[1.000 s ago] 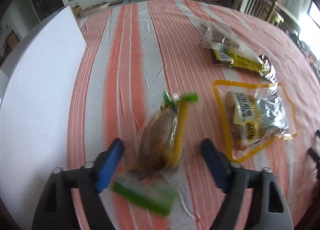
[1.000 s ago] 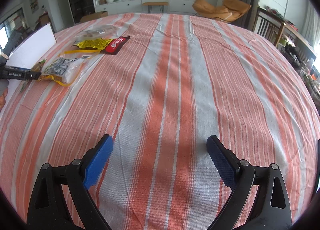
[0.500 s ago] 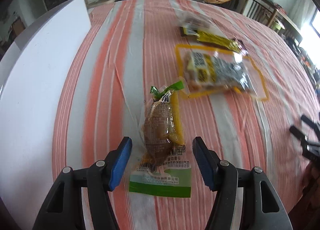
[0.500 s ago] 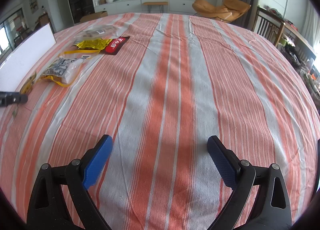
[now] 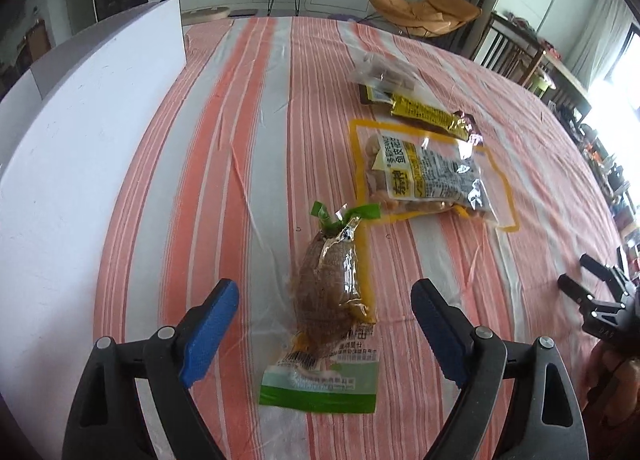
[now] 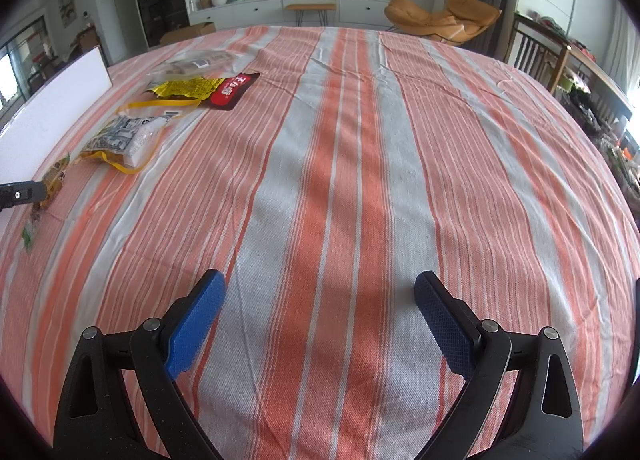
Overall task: Organize snacks
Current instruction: 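Move the left gripper over the green-labelled clear bag of brown snack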
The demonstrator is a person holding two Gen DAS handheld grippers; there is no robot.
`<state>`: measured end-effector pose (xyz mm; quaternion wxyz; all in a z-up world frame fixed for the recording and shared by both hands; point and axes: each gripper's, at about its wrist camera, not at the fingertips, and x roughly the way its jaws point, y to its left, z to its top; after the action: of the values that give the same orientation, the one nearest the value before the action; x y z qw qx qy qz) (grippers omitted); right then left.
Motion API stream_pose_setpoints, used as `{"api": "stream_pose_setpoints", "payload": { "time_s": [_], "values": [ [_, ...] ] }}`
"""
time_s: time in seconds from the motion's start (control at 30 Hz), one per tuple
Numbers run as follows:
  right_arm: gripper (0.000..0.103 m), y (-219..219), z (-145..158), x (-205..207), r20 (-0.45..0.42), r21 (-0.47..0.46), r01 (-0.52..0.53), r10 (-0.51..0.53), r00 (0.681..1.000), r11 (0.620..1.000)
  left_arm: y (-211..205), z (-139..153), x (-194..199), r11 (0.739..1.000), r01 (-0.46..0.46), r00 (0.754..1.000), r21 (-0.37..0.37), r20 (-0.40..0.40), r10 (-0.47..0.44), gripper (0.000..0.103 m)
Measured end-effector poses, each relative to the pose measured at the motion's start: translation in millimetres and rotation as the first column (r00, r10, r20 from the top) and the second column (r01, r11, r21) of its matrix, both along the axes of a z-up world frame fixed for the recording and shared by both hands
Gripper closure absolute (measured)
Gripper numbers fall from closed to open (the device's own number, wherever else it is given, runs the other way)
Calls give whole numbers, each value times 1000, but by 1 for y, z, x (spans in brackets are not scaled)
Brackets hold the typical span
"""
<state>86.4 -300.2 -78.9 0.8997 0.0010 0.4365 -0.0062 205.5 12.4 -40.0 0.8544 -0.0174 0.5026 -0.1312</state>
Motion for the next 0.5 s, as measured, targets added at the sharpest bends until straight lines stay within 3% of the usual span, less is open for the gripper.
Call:
{"api": "stream_pose_setpoints", "payload": {
  "time_s": [0.5],
  "values": [
    [6, 0, 0, 0, 0, 0, 1, -1, 1000, 1000, 11, 0, -1, 1000, -13, 1000, -12, 22, 14, 15]
  ]
}}
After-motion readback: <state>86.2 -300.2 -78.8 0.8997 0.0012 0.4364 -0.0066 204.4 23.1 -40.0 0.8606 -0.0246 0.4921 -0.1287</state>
